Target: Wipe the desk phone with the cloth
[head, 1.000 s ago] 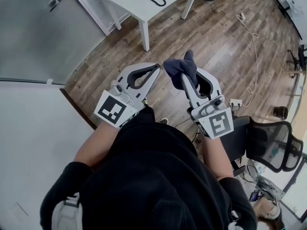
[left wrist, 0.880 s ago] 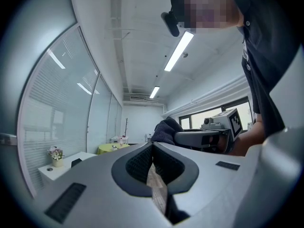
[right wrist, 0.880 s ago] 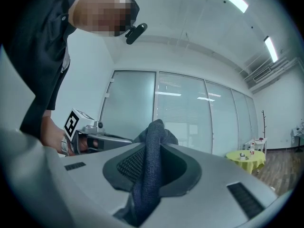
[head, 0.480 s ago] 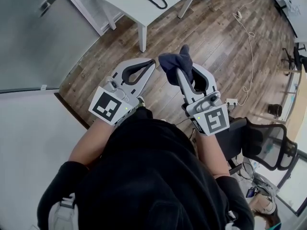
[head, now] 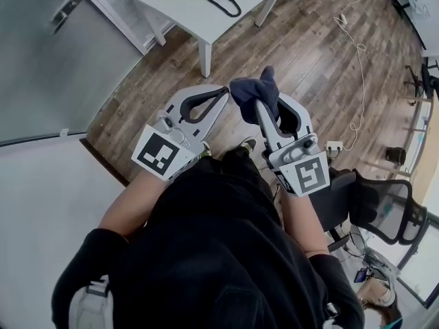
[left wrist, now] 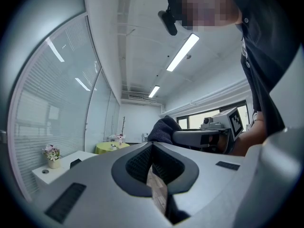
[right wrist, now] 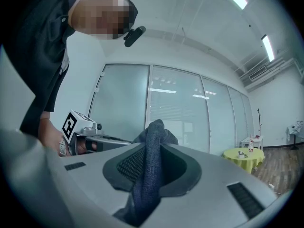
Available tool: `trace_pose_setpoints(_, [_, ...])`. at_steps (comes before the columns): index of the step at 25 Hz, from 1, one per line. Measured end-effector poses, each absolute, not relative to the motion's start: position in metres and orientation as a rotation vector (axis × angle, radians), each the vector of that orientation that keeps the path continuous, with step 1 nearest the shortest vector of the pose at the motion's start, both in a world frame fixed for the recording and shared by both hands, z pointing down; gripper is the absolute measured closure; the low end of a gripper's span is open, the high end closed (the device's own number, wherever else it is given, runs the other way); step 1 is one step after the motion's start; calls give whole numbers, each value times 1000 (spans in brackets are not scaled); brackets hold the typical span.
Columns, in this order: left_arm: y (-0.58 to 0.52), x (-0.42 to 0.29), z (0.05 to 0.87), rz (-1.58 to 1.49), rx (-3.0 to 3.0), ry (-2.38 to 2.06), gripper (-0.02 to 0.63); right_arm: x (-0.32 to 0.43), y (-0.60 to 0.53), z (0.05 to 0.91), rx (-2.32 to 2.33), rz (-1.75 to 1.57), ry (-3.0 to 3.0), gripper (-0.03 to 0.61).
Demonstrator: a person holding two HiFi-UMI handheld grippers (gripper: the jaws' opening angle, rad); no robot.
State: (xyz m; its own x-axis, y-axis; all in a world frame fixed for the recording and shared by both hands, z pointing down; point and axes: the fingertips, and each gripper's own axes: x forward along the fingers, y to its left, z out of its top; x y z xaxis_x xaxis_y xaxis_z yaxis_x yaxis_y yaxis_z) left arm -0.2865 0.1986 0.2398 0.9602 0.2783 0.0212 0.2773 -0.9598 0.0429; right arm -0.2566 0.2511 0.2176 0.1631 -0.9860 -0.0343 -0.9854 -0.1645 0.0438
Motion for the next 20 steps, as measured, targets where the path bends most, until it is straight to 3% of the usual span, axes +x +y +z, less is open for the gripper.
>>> trace_pose_setpoints(20, [176, -163, 237, 97, 3096, 235, 603, -119, 228, 212, 2307, -144, -2172, 488])
